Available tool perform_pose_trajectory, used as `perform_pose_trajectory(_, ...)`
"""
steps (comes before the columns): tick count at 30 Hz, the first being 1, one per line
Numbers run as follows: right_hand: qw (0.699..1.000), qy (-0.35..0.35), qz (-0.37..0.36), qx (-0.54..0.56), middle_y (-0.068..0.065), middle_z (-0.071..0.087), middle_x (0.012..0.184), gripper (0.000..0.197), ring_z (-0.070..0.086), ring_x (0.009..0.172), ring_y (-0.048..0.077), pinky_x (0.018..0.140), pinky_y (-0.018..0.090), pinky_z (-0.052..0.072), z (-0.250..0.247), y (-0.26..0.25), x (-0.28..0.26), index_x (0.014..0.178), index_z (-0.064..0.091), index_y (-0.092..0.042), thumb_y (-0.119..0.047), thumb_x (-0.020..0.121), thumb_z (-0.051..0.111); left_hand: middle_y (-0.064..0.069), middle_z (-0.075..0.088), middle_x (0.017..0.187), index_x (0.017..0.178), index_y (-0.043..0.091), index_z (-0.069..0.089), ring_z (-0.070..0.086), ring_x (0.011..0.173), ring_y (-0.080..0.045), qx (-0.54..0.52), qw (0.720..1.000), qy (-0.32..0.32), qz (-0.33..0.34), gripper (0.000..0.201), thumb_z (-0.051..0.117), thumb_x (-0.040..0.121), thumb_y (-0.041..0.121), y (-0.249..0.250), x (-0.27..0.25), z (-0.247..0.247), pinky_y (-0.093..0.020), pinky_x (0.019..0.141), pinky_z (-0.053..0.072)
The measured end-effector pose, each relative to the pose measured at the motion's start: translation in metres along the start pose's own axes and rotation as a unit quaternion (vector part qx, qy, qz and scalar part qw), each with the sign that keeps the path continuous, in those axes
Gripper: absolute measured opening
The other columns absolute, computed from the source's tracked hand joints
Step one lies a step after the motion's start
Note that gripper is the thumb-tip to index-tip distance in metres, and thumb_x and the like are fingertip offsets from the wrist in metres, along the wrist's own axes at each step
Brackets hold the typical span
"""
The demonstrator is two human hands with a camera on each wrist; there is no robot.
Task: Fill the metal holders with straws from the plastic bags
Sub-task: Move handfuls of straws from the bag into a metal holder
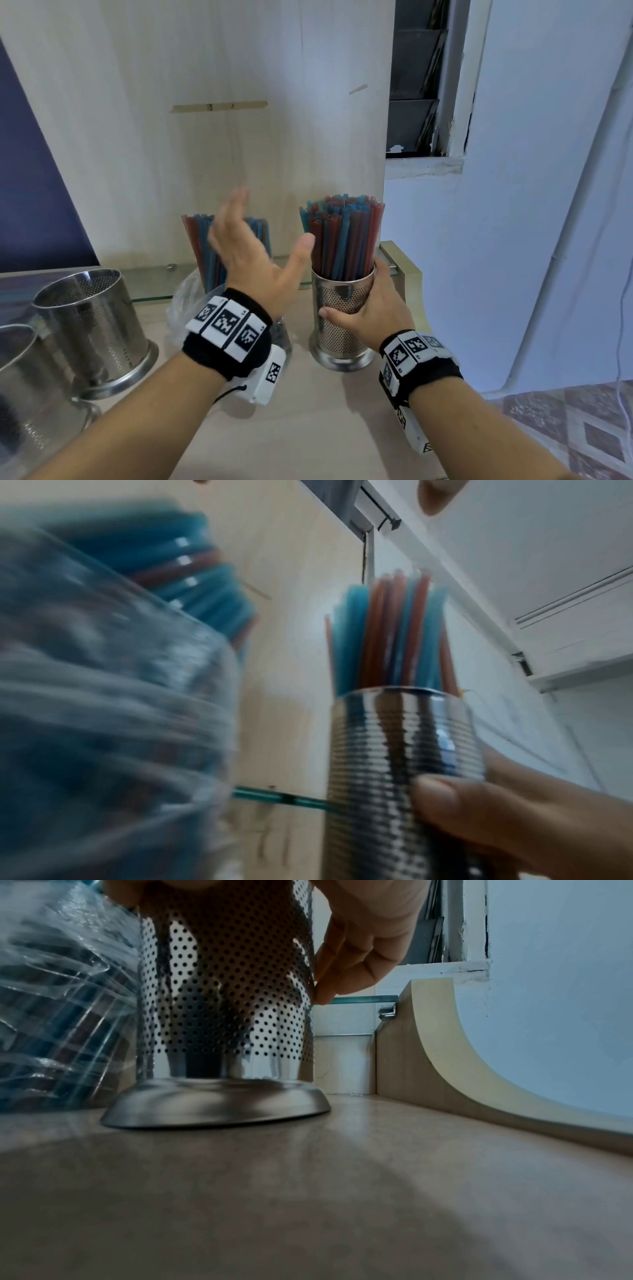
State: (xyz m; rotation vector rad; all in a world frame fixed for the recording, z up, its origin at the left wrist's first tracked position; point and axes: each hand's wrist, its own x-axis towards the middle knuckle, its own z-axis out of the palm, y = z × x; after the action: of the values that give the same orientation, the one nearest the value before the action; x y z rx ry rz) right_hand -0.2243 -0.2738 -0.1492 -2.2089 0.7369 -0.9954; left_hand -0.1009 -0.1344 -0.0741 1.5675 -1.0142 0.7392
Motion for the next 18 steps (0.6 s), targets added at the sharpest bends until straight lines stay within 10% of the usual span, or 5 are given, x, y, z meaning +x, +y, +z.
perform_pose_trajectory(4, 1.0, -0.001, -0.002, -0.001, -0.012, 0.052, 0.135, 0.109, 0.056, 0.12, 0.013, 0.098, 0.037, 0.049, 0.001, 0.003, 0.002, 0.137, 0.021, -0.041, -0.063, 0.052, 0.086, -0.02, 0.018, 0.153, 0.149, 0.005, 0.014, 0.015, 0.143, -0.032, 0.072, 0.993, 0.049, -0.073, 0.111, 0.068, 0.071, 0.061, -0.041, 0.001, -0.023, -0.051, 0.119, 0.012)
perform_pose_trajectory(9, 1.0, -0.002, -0.007, 0.017, -0.011, 0.051, 0.134, 0.108, 0.055, 0.119, 0.011, 0.095, 0.028, 0.045, 0.002, 0.003, 0.002, 0.138, 0.023, -0.038, -0.056, 0.055, 0.089, -0.011, 0.016, 0.159, 0.153, 0.022, -0.001, 0.019, 0.146, -0.031, 0.041, 0.948, -0.084, -0.306, 0.142, 0.084, 0.048, 0.067, -0.084, 0.007, -0.029, -0.052, 0.118, 0.023)
perform_pose_trajectory(18, 1.0, 0.003, 0.002, 0.012, -0.012, 0.048, 0.14, 0.113, 0.056, 0.118, 0.011, 0.097, 0.029, 0.045, 0.005, 0.005, 0.003, 0.144, 0.019, -0.038, -0.054, 0.057, 0.089, 0.0, 0.062, 0.12, 0.133, 0.016, 0.044, 0.06, 0.108, -0.02, -0.033, 0.933, -0.213, -0.287, 0.104, 0.094, 0.046, 0.045, -0.109, 0.007, -0.018, -0.038, 0.093, 0.052)
